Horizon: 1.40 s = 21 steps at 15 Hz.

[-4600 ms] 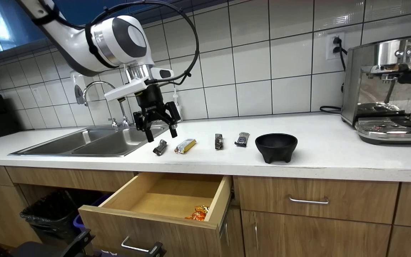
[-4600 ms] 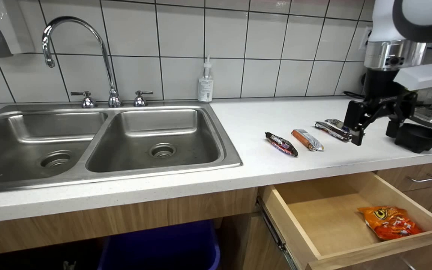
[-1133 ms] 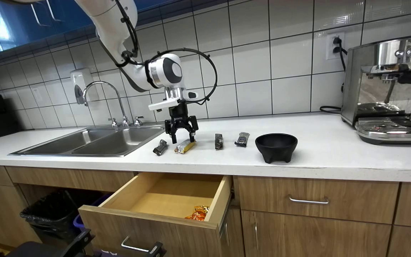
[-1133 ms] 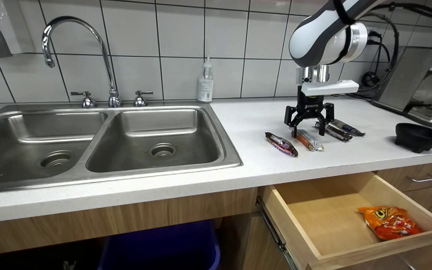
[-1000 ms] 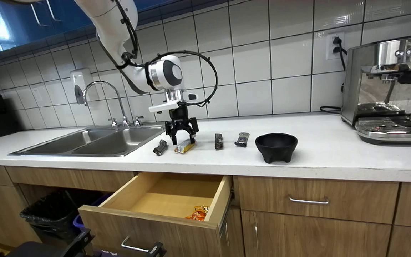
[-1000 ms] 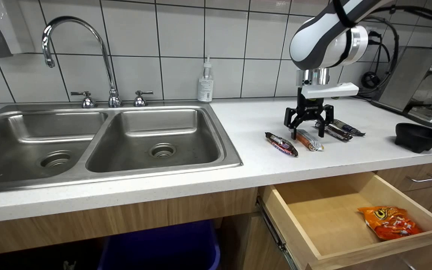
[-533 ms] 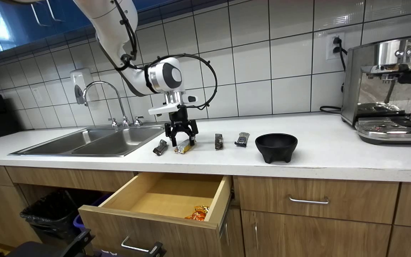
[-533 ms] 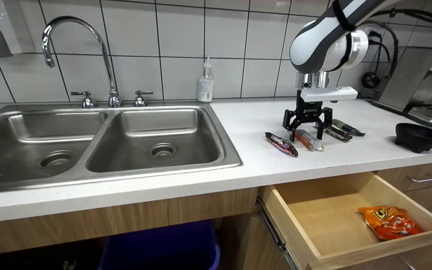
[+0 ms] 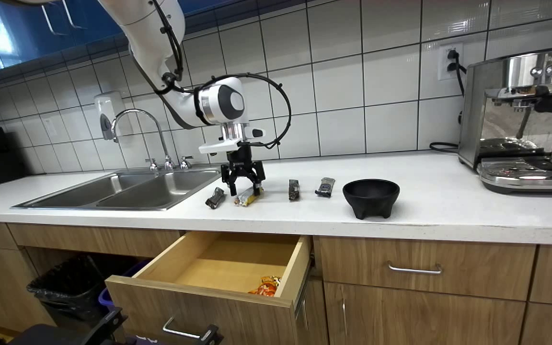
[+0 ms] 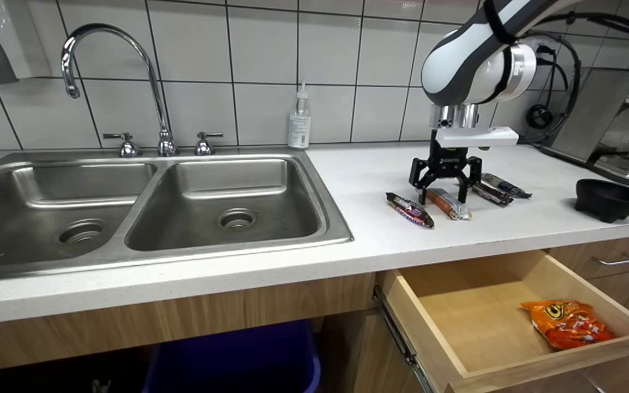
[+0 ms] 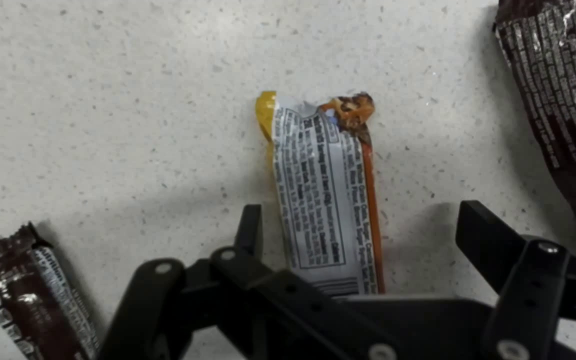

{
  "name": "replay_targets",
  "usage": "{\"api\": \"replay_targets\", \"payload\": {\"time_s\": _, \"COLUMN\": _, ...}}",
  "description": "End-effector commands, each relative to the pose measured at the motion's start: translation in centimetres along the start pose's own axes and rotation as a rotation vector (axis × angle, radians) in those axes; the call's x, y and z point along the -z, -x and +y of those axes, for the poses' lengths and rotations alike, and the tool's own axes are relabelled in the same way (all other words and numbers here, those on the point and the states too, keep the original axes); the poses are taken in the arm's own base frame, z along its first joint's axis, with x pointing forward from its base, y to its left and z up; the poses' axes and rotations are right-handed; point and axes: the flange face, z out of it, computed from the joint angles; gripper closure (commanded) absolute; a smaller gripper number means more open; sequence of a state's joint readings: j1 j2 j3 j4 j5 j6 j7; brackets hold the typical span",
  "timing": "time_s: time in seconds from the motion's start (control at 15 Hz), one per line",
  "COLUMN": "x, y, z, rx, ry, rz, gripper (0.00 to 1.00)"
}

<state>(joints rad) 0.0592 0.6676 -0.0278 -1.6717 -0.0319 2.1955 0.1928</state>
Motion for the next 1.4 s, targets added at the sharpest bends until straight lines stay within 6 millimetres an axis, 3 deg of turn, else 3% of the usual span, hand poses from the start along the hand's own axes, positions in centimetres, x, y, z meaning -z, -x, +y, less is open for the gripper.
{"api": "replay_targets", "payload": {"time_s": 0.0, "x": 0.5, "y": 0.3, "z": 0.1, "rx": -0.011, "ry": -0.030, "rz": 0.013, "gripper": 0.26}}
{"api": "replay_targets", "payload": {"time_s": 0.47, "x": 0.8, "y": 0.5, "z": -0.1, "rx": -0.014, "ry": -0.044, "rz": 0.027, "gripper": 0.81}}
{"api": "replay_targets", "payload": {"time_s": 0.93, "x": 1.6, "y": 1.9, "z": 0.2, "rx": -0.005, "ry": -0.035, "rz": 0.056, "gripper": 0.84}}
{"api": "replay_targets", "payload": {"time_s": 1.33, "x": 2.3, "y": 5.3, "z": 1.3, "rx": -0.014, "ry": -0.047, "rz": 0.098, "gripper": 0.84}}
